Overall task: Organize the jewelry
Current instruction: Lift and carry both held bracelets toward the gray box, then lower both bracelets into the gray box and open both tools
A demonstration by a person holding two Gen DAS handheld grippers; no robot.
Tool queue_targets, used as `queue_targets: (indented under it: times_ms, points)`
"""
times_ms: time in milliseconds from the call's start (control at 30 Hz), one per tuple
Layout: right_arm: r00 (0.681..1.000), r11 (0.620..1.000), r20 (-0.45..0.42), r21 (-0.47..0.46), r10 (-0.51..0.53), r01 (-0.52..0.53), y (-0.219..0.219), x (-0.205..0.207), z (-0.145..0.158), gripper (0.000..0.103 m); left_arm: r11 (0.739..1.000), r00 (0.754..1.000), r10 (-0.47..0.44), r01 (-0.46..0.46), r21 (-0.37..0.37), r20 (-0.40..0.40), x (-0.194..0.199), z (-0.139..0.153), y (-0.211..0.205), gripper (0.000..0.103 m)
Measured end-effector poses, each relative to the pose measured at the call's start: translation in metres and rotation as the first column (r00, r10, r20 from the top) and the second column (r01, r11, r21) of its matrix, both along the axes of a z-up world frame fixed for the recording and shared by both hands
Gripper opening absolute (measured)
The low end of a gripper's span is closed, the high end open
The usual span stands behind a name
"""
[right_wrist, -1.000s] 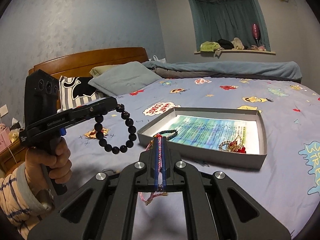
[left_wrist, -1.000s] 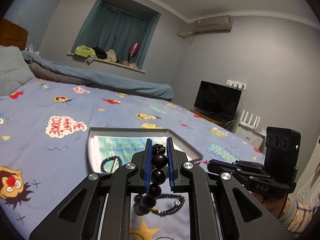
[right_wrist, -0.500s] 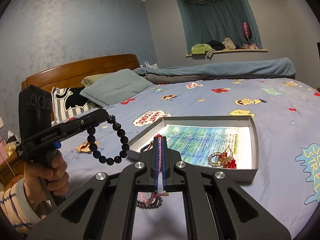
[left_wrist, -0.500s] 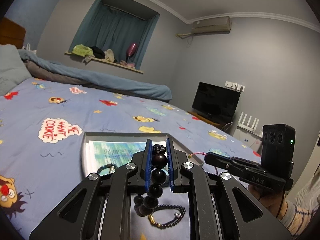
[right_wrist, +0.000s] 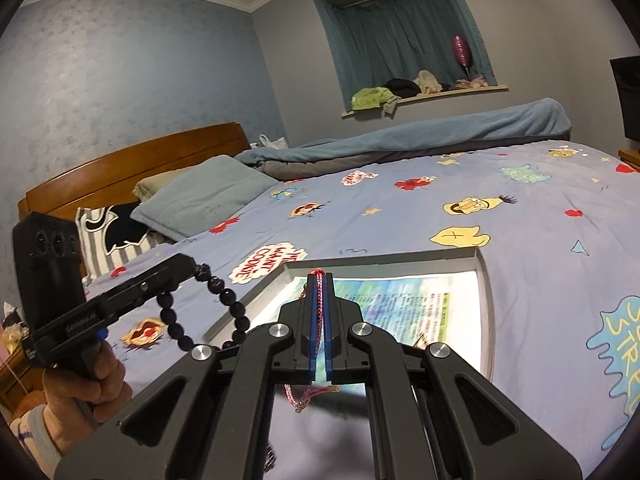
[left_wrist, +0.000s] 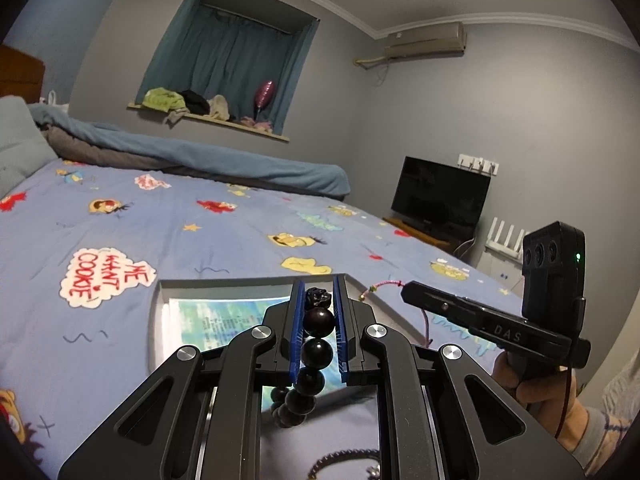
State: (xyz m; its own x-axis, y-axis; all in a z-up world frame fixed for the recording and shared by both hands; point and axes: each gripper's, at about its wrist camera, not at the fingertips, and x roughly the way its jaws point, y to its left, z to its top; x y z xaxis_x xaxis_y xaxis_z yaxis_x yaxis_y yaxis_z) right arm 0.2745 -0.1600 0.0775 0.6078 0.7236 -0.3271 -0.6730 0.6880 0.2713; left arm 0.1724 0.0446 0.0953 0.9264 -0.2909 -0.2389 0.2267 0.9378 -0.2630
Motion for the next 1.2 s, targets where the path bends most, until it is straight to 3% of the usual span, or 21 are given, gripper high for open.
queue_targets:
  times_ms: [300, 500, 800, 1200]
  points:
    - [0.997, 0.997, -0.042, -0.049, -0.065, 0.063, 0.023, 0.035, -0.01, 0.002, 0.999, 0.998, 0.042, -0.041, 0.032, -0.047, 0.034, -0.004, 0.001, 0.015]
    - [0.993, 0.993, -0.086, -0.099, -0.076, 0.067, 0.04, 0.052, -0.025, 0.002, 0.996, 0.99, 0.079, -0.073, 0.054, -0.119, 0.057, -0.019, 0.004, 0.015]
    - [0.99, 0.984, -0.122, -0.169, -0.071, 0.05, 0.057, 0.057, -0.039, 0.002, 0.991, 0.96, 0.116, -0.096, 0.089, -0.256, 0.075, -0.043, 0.013, 0.015]
    - [0.982, 0.984, -0.175, -0.177, -0.067, 0.035, 0.057, 0.065, -0.051, 0.002, 0.987, 0.934, 0.151, -0.122, 0.108, -0.324, 0.081, -0.058, 0.018, 0.015]
